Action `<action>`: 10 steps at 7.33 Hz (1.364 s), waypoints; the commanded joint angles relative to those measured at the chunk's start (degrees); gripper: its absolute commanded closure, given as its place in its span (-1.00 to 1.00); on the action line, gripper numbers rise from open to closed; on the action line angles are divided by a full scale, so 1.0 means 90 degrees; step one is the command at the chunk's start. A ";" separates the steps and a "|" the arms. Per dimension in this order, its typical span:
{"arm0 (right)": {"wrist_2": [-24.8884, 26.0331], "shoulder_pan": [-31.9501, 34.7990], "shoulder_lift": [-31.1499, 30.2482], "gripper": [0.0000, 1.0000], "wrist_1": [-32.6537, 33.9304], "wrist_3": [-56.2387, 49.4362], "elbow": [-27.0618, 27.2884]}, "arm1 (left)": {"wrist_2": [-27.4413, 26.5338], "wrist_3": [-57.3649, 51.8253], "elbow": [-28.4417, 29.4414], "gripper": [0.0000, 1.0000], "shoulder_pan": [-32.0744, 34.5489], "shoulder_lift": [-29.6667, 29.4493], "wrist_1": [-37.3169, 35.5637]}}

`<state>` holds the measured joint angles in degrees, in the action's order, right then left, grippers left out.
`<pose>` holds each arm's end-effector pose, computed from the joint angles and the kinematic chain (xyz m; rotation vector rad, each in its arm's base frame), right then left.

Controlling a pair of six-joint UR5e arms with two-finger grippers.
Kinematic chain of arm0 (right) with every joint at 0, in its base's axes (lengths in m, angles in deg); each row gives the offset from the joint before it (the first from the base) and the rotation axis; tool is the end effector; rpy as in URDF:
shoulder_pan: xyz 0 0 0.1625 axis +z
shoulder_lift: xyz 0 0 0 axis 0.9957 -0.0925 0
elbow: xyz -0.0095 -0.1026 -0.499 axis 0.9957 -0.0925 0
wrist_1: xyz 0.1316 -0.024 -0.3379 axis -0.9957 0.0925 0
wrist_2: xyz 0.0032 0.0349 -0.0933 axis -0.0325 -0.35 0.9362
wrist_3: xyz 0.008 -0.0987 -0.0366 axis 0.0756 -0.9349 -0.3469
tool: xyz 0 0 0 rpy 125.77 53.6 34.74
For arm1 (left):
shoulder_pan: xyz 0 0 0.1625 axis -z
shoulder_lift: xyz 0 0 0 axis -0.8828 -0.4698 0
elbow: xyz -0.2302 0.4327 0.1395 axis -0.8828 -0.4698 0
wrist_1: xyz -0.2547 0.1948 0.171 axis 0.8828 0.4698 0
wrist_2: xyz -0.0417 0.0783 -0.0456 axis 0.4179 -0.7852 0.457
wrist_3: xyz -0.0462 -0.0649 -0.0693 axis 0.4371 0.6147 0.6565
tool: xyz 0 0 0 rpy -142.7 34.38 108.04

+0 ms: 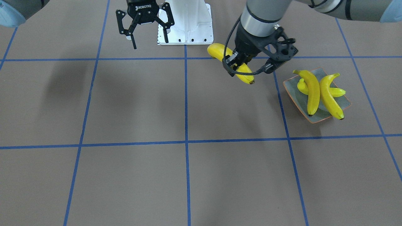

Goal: Transfer all bananas from basket to plate

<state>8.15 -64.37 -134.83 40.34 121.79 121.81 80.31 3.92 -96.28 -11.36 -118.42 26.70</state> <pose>-0.4185 -0.3309 0.2315 0.6782 -0.7725 -0.0144 0.3453 -0.5287 0.2334 -0.2858 0.8215 -0.5120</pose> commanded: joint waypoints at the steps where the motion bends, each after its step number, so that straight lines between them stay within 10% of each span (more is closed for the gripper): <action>1: -0.0191 0.0337 -0.0284 -1.00 0.0008 -0.0073 -0.0020 | 0.0000 -0.2142 -0.0911 1.00 0.0516 0.1072 -0.0288; 5: -0.1372 0.1412 -0.0977 -1.00 -0.0567 -0.0640 -0.0234 | -0.0010 -0.6246 -0.1548 1.00 0.1132 0.2733 -0.0387; 10: -0.2054 0.1842 -0.1106 -1.00 -0.0695 -0.0601 -0.0615 | 0.0679 -0.6831 -0.0108 1.00 0.1192 0.2942 -0.0349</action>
<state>-7.89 -48.99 -144.69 34.12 116.33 117.09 82.59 -57.43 -101.80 -0.57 -91.64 23.24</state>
